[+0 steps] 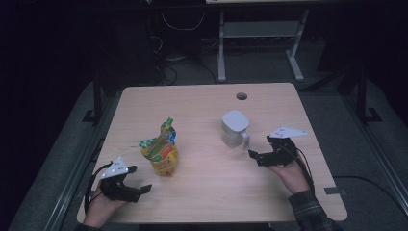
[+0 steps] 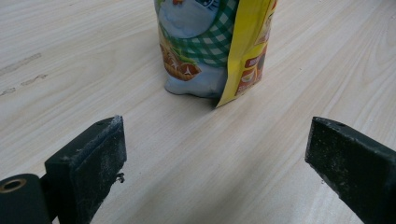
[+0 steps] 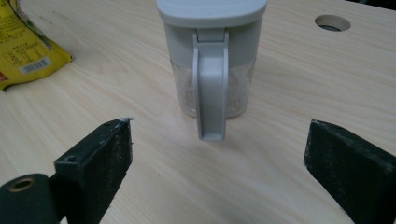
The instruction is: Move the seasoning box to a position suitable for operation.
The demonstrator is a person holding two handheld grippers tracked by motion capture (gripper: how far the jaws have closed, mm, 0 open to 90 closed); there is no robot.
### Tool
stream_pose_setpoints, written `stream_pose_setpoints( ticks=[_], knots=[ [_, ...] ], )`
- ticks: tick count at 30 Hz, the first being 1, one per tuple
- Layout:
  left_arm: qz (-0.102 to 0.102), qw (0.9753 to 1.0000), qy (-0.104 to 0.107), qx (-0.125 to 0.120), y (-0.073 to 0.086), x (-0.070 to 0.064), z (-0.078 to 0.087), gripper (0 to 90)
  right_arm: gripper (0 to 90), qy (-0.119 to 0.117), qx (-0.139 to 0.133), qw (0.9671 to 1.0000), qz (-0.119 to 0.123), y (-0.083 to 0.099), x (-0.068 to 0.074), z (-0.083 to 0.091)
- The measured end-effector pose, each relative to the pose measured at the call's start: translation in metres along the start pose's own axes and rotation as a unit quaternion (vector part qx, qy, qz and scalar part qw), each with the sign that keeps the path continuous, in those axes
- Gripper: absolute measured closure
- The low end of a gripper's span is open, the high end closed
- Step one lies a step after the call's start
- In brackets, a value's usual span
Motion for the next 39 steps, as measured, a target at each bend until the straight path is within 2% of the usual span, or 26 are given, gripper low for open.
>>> stream_pose_setpoints(
  ticks=[8,13,25,30,39],
  knots=[
    [0.004,1.0,0.0,-0.002,0.0,0.0,-0.001,4.7,7.1,-0.003,0.015,0.9999,0.006,-0.012,0.003,-0.014],
    [0.004,1.0,0.001,-0.002,0.0,-0.001,-0.001,4.7,7.4,-0.003,0.014,0.9999,0.007,-0.019,0.003,-0.017],
    [0.004,1.0,0.005,-0.002,0.0,-0.002,-0.001,4.7,6.3,0.0,0.031,0.9994,0.018,-0.047,0.002,-0.026],
    [0.004,1.0,0.006,-0.001,0.0,-0.002,0.0,4.7,6.0,-0.003,0.044,0.9989,0.018,-0.062,-0.001,-0.033],
    [0.007,0.9999,0.008,-0.002,0.0,-0.002,0.0,4.7,6.4,0.0,0.068,0.9974,0.023,-0.077,-0.003,-0.048]
  ],
)
Point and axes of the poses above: each handheld gripper's, and its own axes: z roughly backward along the jaws, y roughly out of its underside, x roughly to its left, the point moved 8 cm from there along -z, roughly forward along the jaws, and after that the axes turned 4 degrees about -x, right-handed, at the moved point
